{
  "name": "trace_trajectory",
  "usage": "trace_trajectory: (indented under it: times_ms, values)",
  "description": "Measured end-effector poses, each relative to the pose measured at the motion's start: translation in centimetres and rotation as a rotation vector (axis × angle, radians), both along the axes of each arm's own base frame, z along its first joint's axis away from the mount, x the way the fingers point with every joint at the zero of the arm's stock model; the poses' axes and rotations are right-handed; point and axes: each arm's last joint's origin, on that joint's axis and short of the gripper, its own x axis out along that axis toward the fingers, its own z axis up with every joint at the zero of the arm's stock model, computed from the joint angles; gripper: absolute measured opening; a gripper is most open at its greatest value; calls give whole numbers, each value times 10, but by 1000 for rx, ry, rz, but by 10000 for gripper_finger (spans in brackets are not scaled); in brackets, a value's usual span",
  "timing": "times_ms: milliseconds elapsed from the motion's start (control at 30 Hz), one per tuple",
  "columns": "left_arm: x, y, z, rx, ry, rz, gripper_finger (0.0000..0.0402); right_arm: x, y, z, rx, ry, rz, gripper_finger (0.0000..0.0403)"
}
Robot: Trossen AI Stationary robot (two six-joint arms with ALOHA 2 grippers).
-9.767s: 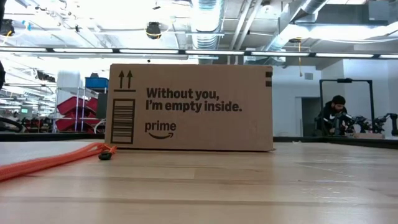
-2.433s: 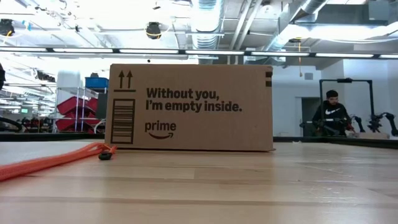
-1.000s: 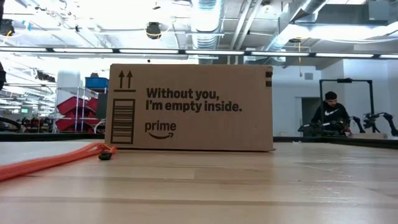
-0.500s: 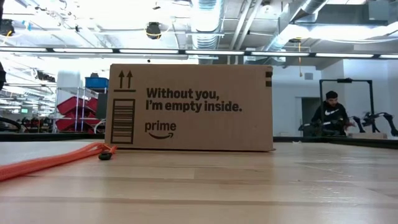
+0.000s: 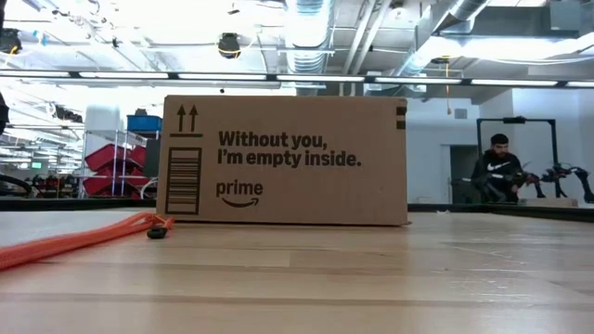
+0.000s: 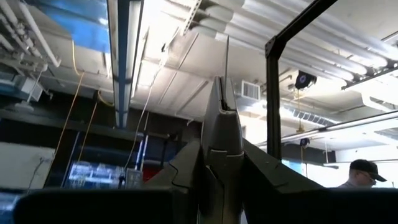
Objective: Unpack boxes
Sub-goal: Open the cardboard box with the silver cutter
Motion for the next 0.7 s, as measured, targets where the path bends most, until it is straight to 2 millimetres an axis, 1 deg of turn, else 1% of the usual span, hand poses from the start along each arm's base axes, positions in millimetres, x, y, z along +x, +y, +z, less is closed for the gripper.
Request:
trace_trajectory:
  times_ms: [100, 300, 433, 700]
  values:
    - [3, -4, -3, 13, 31, 5, 59, 1, -2, 8, 4, -18, -7, 128]
    - [3, -8, -2, 30, 20, 12, 59, 1, -4, 20, -5, -34, -15, 118]
    - [3, -8, -2, 29, 19, 10, 59, 2, -3, 19, -8, -2, -15, 109]
    - [1, -9, 0, 29, -2, -2, 59, 1, -1, 19, -10, 7, -8, 107]
